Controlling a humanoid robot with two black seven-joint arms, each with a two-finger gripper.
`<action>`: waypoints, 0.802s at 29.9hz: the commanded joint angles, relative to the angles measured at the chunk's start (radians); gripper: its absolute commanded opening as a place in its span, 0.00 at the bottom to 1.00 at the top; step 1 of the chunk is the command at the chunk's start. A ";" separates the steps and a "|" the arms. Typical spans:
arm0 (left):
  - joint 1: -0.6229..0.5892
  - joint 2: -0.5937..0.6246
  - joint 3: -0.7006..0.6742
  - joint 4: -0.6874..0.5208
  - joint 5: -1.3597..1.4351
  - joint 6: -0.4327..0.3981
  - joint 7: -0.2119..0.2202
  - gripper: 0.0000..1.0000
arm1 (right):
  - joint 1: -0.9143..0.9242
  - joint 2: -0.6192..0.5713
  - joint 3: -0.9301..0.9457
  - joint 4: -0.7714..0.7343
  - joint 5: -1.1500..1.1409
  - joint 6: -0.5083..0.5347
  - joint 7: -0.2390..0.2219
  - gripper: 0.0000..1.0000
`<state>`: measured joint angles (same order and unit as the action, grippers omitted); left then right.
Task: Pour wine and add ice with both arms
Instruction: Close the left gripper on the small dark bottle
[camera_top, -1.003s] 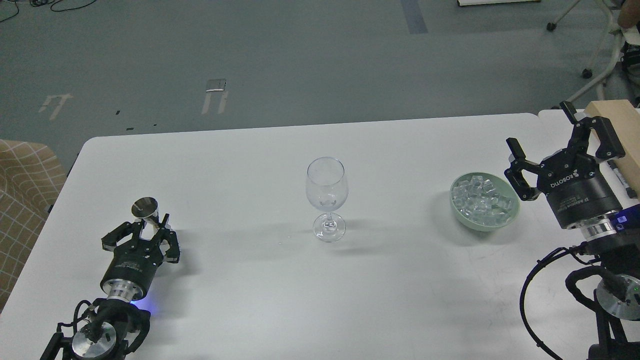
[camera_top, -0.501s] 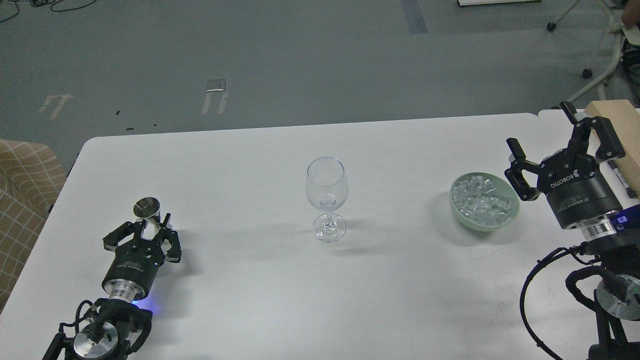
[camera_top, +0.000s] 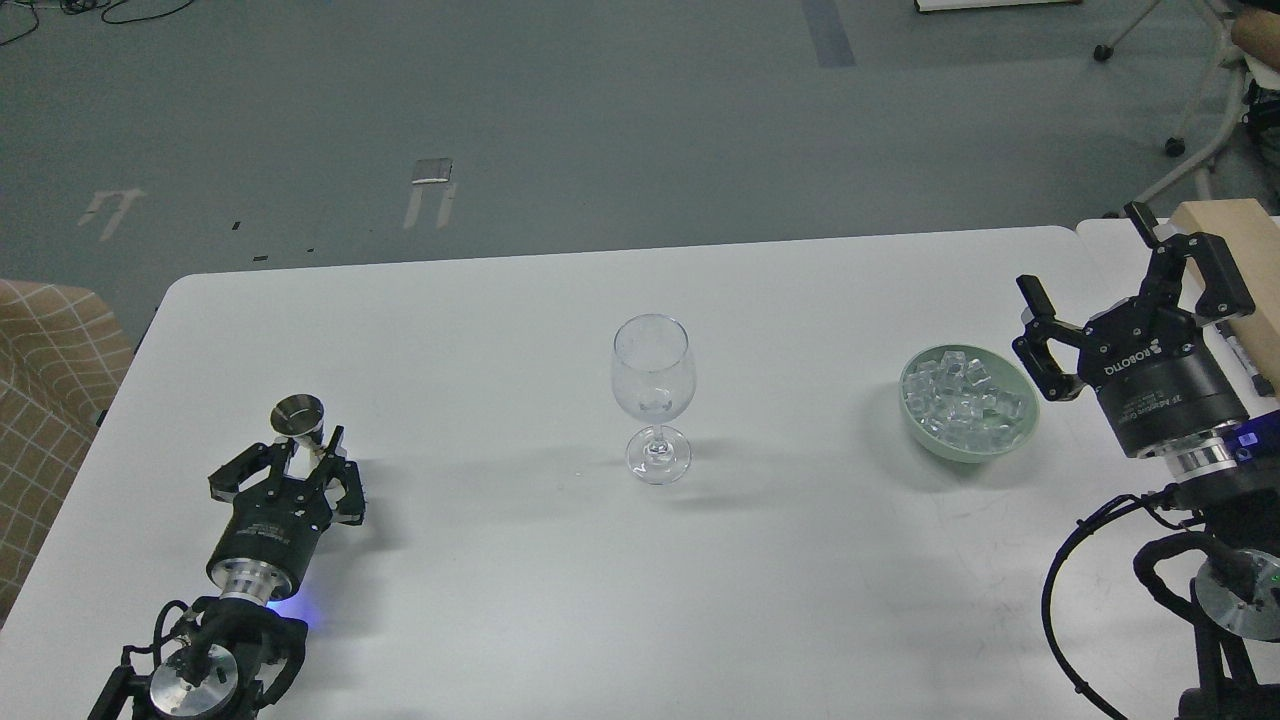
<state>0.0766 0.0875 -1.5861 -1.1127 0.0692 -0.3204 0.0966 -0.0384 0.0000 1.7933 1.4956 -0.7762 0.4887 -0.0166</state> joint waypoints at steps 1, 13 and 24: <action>0.000 0.001 0.000 0.002 0.000 0.000 0.000 0.36 | 0.000 0.000 0.001 0.000 0.000 0.000 0.000 1.00; -0.005 0.001 -0.002 0.005 -0.005 0.007 0.002 0.35 | -0.005 0.000 0.001 0.000 0.000 0.000 0.000 1.00; -0.011 0.001 -0.002 0.013 -0.006 0.011 0.020 0.28 | -0.008 0.000 0.001 -0.001 0.000 0.000 0.001 1.00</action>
<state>0.0668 0.0896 -1.5865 -1.1016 0.0644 -0.3088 0.1034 -0.0456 0.0000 1.7948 1.4945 -0.7762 0.4887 -0.0167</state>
